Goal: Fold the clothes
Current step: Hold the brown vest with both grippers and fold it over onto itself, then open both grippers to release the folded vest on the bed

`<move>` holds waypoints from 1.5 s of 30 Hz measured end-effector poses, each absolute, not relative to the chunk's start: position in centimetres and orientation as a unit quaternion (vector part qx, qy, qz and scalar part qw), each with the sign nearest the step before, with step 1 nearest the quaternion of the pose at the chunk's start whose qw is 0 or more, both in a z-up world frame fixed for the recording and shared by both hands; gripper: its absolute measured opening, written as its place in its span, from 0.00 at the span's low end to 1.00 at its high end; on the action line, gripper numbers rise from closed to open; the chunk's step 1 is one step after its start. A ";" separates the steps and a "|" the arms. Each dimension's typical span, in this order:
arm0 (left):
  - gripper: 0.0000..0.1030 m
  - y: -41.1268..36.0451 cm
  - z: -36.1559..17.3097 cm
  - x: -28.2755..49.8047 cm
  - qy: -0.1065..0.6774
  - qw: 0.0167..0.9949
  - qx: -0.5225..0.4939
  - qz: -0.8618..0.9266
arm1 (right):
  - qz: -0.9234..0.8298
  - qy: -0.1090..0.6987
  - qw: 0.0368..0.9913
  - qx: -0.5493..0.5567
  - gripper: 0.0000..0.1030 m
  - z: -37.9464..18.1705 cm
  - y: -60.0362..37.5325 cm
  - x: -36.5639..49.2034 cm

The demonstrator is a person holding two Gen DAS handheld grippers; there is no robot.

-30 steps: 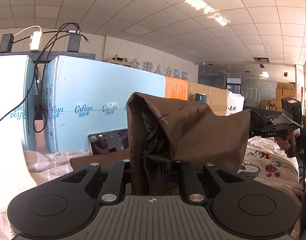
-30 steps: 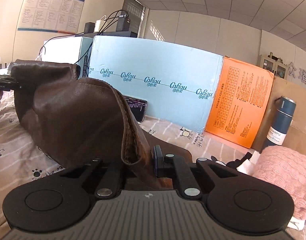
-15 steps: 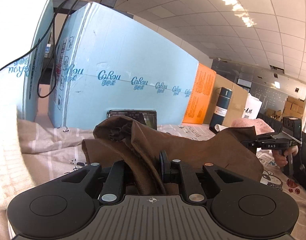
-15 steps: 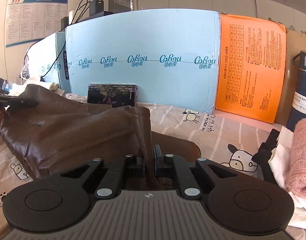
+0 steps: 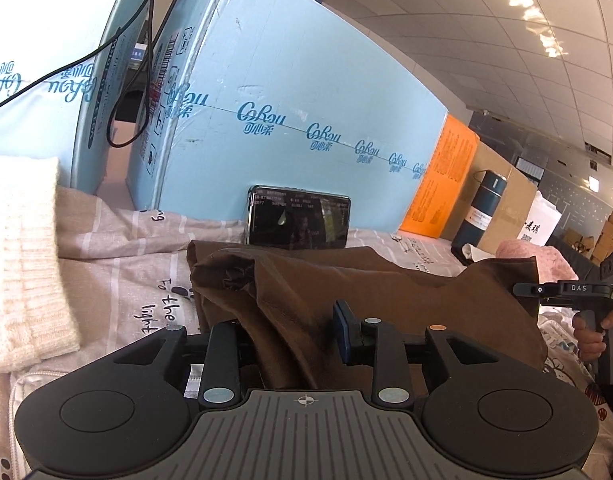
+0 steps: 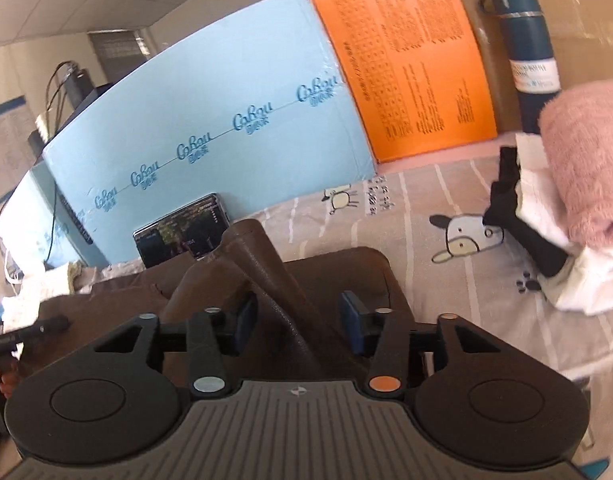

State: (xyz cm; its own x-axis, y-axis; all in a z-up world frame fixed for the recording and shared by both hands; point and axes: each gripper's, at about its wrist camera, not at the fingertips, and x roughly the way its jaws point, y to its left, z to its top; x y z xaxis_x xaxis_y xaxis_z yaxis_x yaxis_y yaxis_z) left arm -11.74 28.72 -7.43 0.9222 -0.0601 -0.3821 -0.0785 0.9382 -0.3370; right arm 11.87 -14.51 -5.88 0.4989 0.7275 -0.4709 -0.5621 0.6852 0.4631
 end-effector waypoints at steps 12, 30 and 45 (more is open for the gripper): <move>0.11 27.9 -7.1 -11.7 0.187 0.970 -0.143 0.053 | 0.321 0.325 0.880 0.133 0.18 -7.5 -14.9 11.9; 0.14 28.3 -7.5 -5.7 0.233 0.967 -0.062 0.089 | 0.282 0.304 0.900 0.137 0.10 -8.2 -15.1 12.2; 0.74 29.6 -7.3 -12.7 0.212 0.915 -0.298 0.173 | 0.278 0.303 0.901 0.139 0.13 -8.6 -14.9 12.3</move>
State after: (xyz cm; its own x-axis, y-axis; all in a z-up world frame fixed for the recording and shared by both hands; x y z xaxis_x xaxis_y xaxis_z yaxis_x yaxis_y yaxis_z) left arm -12.74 29.65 -7.30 0.8506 0.1893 -0.4906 -0.4420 0.7629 -0.4719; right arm 12.28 -14.93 -8.64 0.6614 0.5854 -0.4688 -0.4173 0.8067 0.4185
